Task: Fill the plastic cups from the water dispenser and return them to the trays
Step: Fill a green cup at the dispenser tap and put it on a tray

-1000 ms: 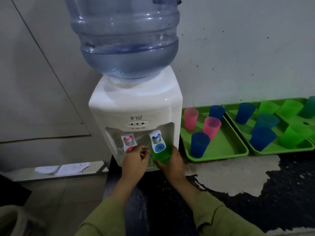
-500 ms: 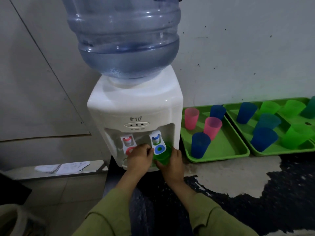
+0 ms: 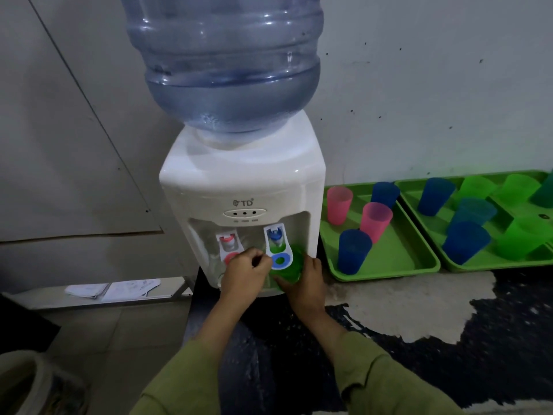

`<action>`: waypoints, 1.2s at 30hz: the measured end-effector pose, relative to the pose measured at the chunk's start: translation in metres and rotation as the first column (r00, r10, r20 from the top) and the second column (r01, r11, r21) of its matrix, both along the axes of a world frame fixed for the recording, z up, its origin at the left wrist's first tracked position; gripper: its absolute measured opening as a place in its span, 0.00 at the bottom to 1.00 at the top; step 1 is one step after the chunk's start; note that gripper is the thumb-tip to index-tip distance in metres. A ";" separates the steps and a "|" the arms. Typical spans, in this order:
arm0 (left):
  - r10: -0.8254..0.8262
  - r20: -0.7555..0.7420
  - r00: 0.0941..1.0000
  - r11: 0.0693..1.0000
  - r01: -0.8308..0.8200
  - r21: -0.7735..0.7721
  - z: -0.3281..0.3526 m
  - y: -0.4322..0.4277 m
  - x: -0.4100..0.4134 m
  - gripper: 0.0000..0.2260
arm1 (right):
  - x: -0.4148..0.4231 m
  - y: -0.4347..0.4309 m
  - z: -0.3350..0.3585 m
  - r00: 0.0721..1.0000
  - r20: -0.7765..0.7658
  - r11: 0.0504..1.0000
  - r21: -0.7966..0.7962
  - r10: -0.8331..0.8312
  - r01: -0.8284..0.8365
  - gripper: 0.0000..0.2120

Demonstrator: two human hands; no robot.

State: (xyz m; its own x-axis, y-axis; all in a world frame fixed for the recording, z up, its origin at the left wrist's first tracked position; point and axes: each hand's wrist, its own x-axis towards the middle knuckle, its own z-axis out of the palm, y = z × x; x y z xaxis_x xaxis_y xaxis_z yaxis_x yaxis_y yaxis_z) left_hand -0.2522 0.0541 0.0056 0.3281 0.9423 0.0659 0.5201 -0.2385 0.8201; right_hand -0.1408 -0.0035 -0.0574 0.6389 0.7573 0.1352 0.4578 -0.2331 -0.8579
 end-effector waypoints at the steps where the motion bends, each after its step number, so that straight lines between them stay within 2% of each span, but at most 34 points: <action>1: 0.011 0.021 1.000 1.000 -0.010 -0.017 0.003 0.002 -0.001 0.13 | 0.000 0.000 0.000 1.000 0.007 1.000 -0.002 0.001 -0.001 0.35; 6: -0.025 0.048 0.999 0.999 0.027 -0.046 0.012 0.012 -0.007 0.13 | 0.000 0.000 0.001 0.999 0.038 1.000 -0.029 -0.001 0.002 0.35; 9: 0.018 0.076 0.997 0.998 -0.014 -0.057 0.008 0.013 -0.014 0.14 | 0.000 -0.001 0.001 0.999 0.037 0.999 -0.033 0.005 -0.004 0.35; 12: 0.154 0.127 0.980 0.986 -0.144 -0.085 0.001 0.013 -0.027 0.14 | 0.001 -0.001 0.002 0.999 0.035 0.998 -0.052 0.019 -0.017 0.36; 16: 0.418 0.028 0.908 0.909 -0.418 -0.002 -0.005 0.017 -0.047 0.06 | 0.001 0.000 0.005 0.999 0.030 0.997 -0.083 0.012 -0.010 0.36; 18: 0.470 0.122 0.874 0.880 -0.475 0.016 -0.003 0.020 -0.052 0.10 | 0.000 0.000 0.005 1.000 0.019 0.996 -0.087 0.017 -0.015 0.36; 20: 0.455 0.215 0.864 0.878 -0.476 0.058 -0.001 0.023 -0.054 0.20 | 0.000 0.000 0.006 1.000 0.012 0.996 -0.082 0.016 -0.015 0.37; 24: 0.335 0.203 0.920 0.928 -0.359 0.098 -0.003 0.025 -0.052 0.30 | 0.000 -0.001 0.007 1.000 0.015 0.996 -0.085 0.023 -0.021 0.36; 28: 0.321 0.200 0.926 0.931 -0.347 0.112 -0.011 0.025 -0.050 0.32 | 0.000 -0.003 0.006 0.999 0.035 0.994 -0.102 0.028 -0.024 0.36; 36: 0.380 0.160 0.911 0.906 -0.402 0.132 -0.013 0.030 -0.044 0.29 | 0.002 -0.001 0.007 0.997 0.078 0.987 -0.164 0.020 -0.007 0.36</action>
